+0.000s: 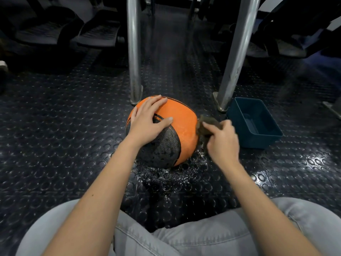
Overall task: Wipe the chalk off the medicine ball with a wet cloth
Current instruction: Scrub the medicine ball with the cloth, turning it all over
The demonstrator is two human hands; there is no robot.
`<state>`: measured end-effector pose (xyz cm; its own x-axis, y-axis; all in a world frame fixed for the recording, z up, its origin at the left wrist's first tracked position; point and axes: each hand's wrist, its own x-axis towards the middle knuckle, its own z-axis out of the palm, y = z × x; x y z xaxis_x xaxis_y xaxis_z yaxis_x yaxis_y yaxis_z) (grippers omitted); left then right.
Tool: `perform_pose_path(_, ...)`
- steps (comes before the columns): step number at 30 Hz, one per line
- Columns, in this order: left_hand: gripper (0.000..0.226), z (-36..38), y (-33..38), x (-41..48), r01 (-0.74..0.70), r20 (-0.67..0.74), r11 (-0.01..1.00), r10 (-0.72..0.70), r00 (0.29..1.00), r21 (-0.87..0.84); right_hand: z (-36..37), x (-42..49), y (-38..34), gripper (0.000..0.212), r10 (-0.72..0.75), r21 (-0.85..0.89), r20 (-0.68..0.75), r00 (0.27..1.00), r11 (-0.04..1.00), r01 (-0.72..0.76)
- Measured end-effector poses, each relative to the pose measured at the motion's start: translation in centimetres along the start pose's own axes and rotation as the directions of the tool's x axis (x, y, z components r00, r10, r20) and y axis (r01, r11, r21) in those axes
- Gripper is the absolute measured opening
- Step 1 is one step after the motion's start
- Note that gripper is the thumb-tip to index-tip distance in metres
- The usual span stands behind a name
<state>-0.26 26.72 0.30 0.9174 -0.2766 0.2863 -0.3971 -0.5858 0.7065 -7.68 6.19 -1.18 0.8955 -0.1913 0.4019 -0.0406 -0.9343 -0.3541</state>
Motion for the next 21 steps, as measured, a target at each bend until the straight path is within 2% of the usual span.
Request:
perform_pose_path(1,0.058,0.0,-0.1,-0.1,0.005,-0.001,1.0,-0.005,1.0,-0.004,-0.4,0.3,0.4,0.051,0.111,-0.013,-0.016,0.994,0.994,-0.111)
perform_pose_path(2,0.06,0.1,0.0,0.0,0.009,-0.002,1.0,-0.009,1.0,-0.01,-0.9,0.4,0.2,0.049,0.136,0.018,-0.059,0.989,0.991,-0.136)
perform_pose_path(3,0.061,0.1,0.0,0.1,0.013,-0.006,1.0,-0.013,1.0,-0.013,-1.4,0.3,-0.7,0.047,0.079,0.076,-0.104,0.991,0.995,-0.072)
perform_pose_path(4,0.06,0.2,0.1,0.2,0.018,-0.012,1.0,-0.018,1.0,-0.007,-1.5,-0.1,-1.7,0.045,-0.038,0.126,-0.134,0.99,0.991,0.055)
perform_pose_path(6,0.054,0.4,0.2,0.3,0.018,-0.022,1.0,-0.017,1.0,0.026,-0.8,-1.4,-3.1,0.045,-0.306,0.138,-0.126,0.944,0.937,0.322)
perform_pose_path(7,0.052,0.4,0.3,0.3,0.018,-0.023,0.999,-0.017,1.0,0.033,-0.1,-2.0,-3.3,0.048,-0.383,0.125,-0.09,0.92,0.912,0.392)
perform_pose_path(8,0.052,0.4,0.4,0.3,0.021,-0.021,0.999,-0.021,1.0,0.031,0.4,-2.0,-3.0,0.052,-0.381,0.128,-0.049,0.923,0.915,0.384)
perform_pose_path(9,0.053,0.4,0.5,0.3,0.028,-0.017,0.999,-0.028,0.999,0.024,0.5,-1.5,-2.5,0.055,-0.3,0.147,-0.028,0.953,0.942,0.301)
perform_pose_path(11,0.054,0.4,0.5,0.4,0.046,-0.02,0.999,-0.046,0.999,0.01,0.0,-0.2,-0.9,0.052,-0.018,0.063,-0.01,1.0,0.998,0.018)
perform_pose_path(12,0.054,0.4,0.5,0.4,0.054,-0.019,0.999,-0.054,0.998,0.002,-0.5,0.2,-0.3,0.051,0.096,0.017,-0.012,0.995,0.995,-0.095)
perform_pose_path(13,0.054,0.4,0.6,0.5,0.059,-0.018,0.998,-0.059,0.998,-0.006,-1.0,0.2,-0.2,0.05,0.146,0.023,-0.027,0.989,0.989,-0.145)
perform_pose_path(14,0.054,0.4,0.5,0.6,0.066,-0.023,0.998,-0.067,0.998,-0.014,-1.4,0.1,-0.8,0.05,0.119,0.073,-0.05,0.992,0.991,-0.115)
perform_pose_path(16,0.053,0.5,0.8,0.7,0.089,-0.032,0.996,-0.089,0.996,-0.009,-1.5,-0.8,-2.6,0.05,-0.077,0.162,-0.066,0.995,0.983,0.086)
perform_pose_path(18,0.053,0.8,1.4,0.7,0.099,-0.04,0.995,-0.098,0.994,0.016,-0.7,-1.5,-3.4,0.051,-0.207,0.163,-0.023,0.978,0.965,0.208)
perform_pose_path(19,0.054,0.9,1.7,0.7,0.105,-0.04,0.994,-0.104,0.994,0.025,-0.4,-1.3,-3.1,0.051,-0.17,0.171,0.011,0.985,0.971,0.166)
perform_pose_path(21,0.053,0.6,2.0,0.7,0.136,-0.038,0.99,-0.135,0.99,0.045,-0.3,-0.2,-1.3,0.05,0.034,0.093,0.116,0.993,0.995,-0.045)
